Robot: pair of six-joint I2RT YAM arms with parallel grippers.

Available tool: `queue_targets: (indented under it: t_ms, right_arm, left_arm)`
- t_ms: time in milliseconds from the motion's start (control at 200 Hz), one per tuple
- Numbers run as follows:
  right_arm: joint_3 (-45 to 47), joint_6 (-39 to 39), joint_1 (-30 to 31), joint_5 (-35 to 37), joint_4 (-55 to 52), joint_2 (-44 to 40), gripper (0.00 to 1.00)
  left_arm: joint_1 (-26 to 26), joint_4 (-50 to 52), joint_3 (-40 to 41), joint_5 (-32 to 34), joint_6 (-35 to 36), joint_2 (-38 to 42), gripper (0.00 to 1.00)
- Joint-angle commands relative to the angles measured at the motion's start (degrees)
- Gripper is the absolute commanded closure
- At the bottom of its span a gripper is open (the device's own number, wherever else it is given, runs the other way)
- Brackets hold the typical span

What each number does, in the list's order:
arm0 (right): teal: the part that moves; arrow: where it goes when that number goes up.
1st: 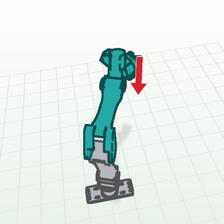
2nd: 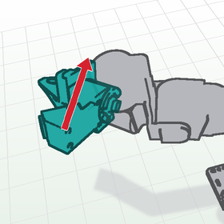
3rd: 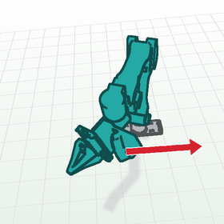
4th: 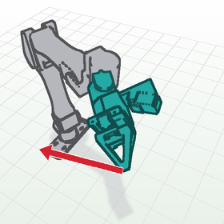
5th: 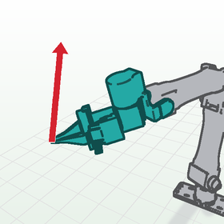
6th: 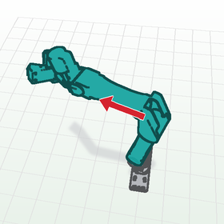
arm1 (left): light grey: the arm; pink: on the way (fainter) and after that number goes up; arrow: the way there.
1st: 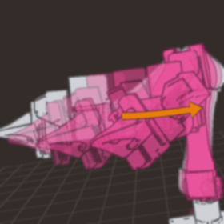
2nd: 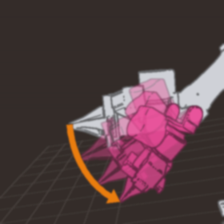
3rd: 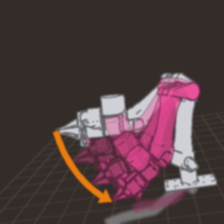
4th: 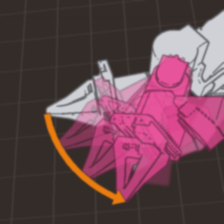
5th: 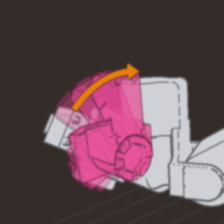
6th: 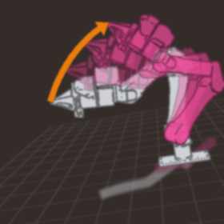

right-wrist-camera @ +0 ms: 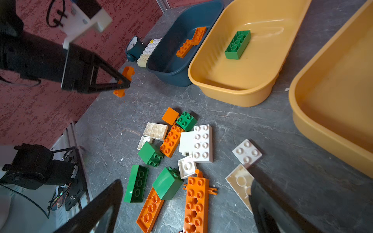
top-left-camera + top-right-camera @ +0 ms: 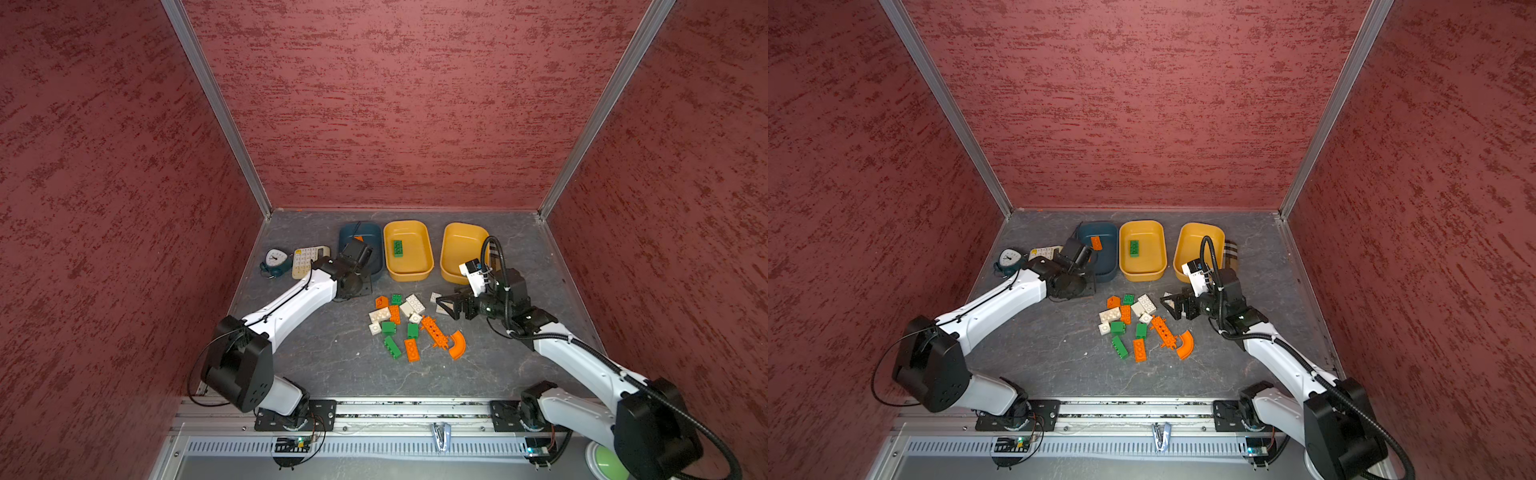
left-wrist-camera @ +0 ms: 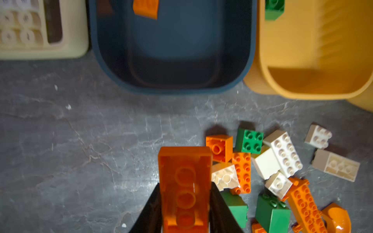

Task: Sort the legos into containers by color
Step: Pick up the lego from the center of the table, then place the lego in the container.

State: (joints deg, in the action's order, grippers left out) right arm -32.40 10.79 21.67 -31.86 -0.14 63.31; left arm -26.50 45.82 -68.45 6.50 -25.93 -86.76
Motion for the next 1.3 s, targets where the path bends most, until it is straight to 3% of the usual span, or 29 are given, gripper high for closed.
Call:
queue_targets:
  t_ms: [0,421,596,681,907,1027,1298]
  right_arm:
    - [-2.8,-1.6,0.4,0.5,2.0,0.7,0.01]
    - [-5.0,-2.9,0.4,2.3,0.6,2.0,0.01]
    - [-5.0,-3.5,0.4,3.3,0.1,2.1,0.01]
    - [-5.0,-3.8,0.4,3.4,-0.2,2.3,0.01]
    - [-5.1,-4.0,0.4,3.6,-0.5,2.3,0.01]
    - [-5.1,-3.8,0.4,3.4,-0.3,2.3,0.01]
    - [-4.9,-3.9,0.4,2.8,-0.1,2.3,0.01]
  left_arm:
    - [2.9,-1.1,-6.0,-1.3,7.2,-5.2,0.70]
    - [9.7,-4.1,-25.1,-5.2,12.7,-28.3,0.69]
    - [10.0,-3.8,-28.9,-4.9,13.3,-33.8,0.66]
    - [10.4,-3.4,-29.9,-5.0,13.3,-35.1,0.60]
    - [9.7,0.0,-31.0,-6.7,13.2,-32.7,0.39]
    - [8.1,1.9,-28.5,-7.8,12.3,-28.2,0.35]
    - [1.4,-1.0,-13.6,-10.1,8.8,-13.7,0.32]
